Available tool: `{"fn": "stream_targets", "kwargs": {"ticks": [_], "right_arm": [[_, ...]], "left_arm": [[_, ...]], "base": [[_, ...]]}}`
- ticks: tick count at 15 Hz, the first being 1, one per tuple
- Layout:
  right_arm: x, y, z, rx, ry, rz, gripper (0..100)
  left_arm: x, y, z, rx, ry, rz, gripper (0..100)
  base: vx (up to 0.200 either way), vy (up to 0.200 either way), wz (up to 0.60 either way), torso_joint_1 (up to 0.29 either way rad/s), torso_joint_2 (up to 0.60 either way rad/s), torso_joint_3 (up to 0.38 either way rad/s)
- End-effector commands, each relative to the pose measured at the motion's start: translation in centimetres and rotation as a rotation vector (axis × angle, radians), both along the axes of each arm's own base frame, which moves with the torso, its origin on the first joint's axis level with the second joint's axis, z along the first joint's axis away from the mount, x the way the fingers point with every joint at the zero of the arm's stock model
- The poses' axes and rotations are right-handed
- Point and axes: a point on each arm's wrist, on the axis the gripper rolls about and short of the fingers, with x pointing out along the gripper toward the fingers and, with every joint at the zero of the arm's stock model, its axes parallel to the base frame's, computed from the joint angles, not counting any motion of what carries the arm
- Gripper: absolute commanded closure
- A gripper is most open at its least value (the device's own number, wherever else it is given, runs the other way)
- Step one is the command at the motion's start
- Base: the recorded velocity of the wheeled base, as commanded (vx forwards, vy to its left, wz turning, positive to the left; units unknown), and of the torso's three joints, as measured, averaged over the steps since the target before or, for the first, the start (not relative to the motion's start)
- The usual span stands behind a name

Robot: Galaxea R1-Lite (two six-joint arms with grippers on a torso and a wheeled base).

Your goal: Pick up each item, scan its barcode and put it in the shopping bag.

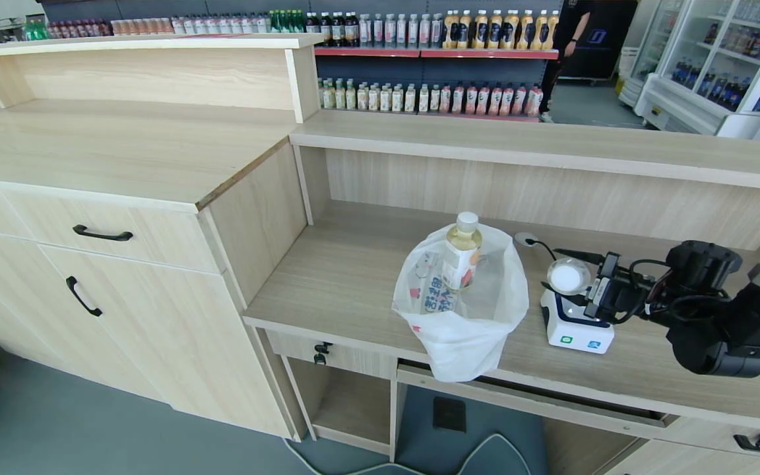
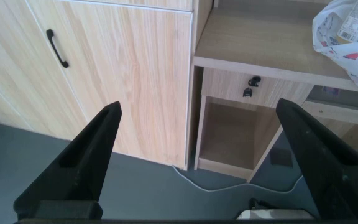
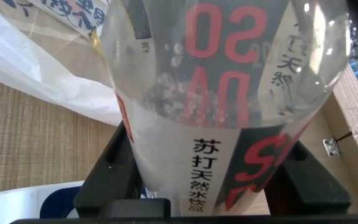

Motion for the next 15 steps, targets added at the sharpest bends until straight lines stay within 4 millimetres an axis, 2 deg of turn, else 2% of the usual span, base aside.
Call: {"fn": "stream_targets", "kwargs": {"ticks": [1, 15], "right_arm": [[0.24, 0.08, -0.34, 0.0, 0.003, 0.004, 100], [0.82, 0.59, -0.94, 0.003, 0.007, 0.038, 100]], "left_arm": [[0.0, 0.0, 0.0, 0.0, -0.001, 0.0, 0], [0.0, 0.0, 0.0, 0.0, -0.001, -0.001, 0]], "base": [[0.0, 0.0, 0.0, 0.0, 0.0, 0.0], [0.0, 0.0, 0.0, 0.0, 0.0, 0.0]]}}
